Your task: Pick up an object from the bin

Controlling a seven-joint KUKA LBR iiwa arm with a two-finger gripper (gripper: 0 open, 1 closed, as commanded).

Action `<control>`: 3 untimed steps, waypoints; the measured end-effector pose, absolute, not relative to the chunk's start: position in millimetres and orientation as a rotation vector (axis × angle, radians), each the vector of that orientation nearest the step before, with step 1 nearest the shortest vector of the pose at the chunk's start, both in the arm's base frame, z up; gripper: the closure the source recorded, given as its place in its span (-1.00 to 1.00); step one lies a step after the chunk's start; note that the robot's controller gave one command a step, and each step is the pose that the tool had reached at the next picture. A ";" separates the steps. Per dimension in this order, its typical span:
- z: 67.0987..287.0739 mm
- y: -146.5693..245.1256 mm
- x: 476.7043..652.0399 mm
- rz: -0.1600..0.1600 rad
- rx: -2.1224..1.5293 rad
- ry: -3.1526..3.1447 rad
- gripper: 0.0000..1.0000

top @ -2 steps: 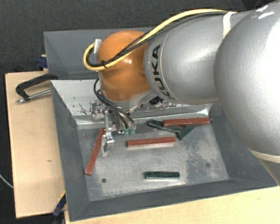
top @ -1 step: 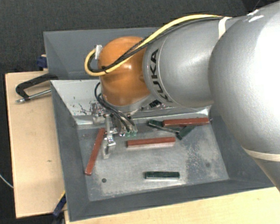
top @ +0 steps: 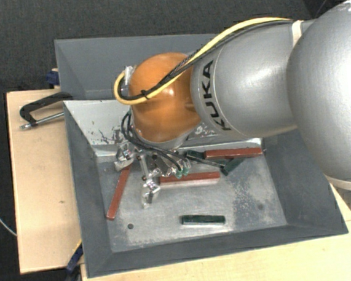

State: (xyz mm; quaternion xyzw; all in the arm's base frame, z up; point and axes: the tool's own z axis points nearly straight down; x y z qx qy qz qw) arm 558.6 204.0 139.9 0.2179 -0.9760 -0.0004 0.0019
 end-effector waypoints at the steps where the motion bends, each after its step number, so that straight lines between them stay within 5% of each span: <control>1: 84.5 221.4 602.1 0.012 0.597 -3.061 1.00; 2: 84.5 221.3 602.2 0.012 0.597 -3.061 1.00; 3: 282.6 234.6 592.6 -0.006 0.607 -3.097 1.00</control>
Offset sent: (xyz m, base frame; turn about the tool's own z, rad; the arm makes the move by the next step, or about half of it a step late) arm 0.0000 0.0000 0.0000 0.0000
